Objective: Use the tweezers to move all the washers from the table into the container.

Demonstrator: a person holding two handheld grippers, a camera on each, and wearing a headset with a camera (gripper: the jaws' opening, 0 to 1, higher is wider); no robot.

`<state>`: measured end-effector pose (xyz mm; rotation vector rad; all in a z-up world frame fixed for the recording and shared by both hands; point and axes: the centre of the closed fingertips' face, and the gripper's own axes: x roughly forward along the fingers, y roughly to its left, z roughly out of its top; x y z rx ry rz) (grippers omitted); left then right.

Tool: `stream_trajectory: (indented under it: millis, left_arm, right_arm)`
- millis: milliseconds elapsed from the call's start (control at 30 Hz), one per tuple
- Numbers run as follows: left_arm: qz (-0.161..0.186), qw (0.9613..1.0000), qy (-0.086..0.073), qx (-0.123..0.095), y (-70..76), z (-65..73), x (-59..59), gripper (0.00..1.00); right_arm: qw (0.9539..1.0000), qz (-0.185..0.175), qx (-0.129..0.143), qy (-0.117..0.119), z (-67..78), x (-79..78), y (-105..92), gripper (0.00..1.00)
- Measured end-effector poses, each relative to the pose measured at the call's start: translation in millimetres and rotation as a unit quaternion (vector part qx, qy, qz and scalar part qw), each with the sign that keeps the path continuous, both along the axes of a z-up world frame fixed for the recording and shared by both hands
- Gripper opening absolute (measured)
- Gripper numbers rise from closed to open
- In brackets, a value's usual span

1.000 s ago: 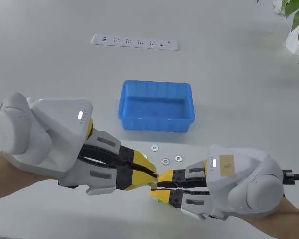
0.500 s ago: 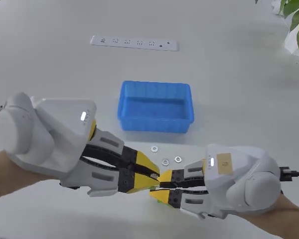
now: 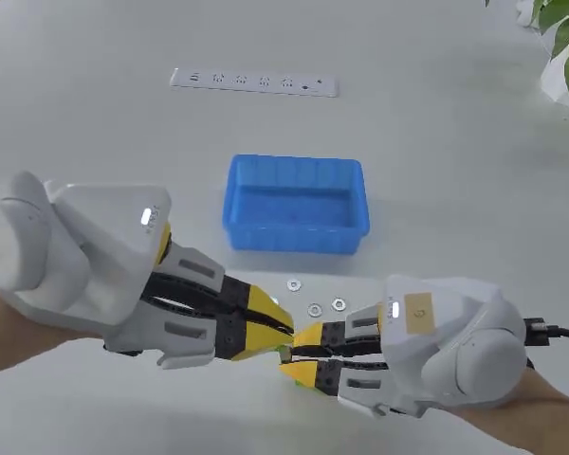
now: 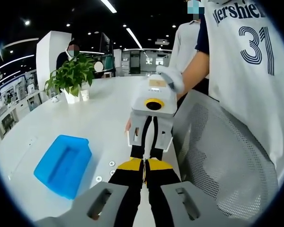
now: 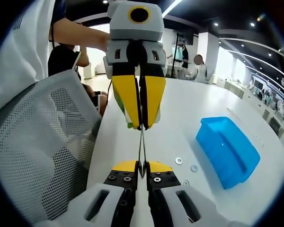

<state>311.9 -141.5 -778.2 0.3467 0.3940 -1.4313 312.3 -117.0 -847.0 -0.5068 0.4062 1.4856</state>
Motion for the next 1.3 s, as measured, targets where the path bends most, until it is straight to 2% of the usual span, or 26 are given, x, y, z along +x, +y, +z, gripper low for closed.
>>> stream_trajectory:
  millis: [133, 467, 1067, 1300]
  left_arm:
    - [0.0, 1.0, 0.0, 0.0, 0.1, 0.8, 0.1, 0.06]
    - [-0.002, 1.0, -0.002, 0.0, -0.7, 2.7, 0.1, 0.05]
    - [-0.004, 0.9999, -0.01, 0.004, 1.2, 7.5, 1.9, 0.05]
    - [0.008, 0.9997, -0.014, -0.017, 0.9, 16.0, 10.5, 0.05]
  right_arm:
    - [0.9999, 0.001, -0.003, -0.011, 0.2, 2.2, 1.1, 0.07]
    - [0.9998, -0.002, 0.0, -0.019, 1.3, 4.3, 4.1, 0.09]
    - [0.9997, -0.008, 0.004, -0.024, 0.5, 7.8, 11.8, 0.1]
    - [0.9989, -0.03, 0.011, -0.033, 9.0, 18.8, 5.3, 0.1]
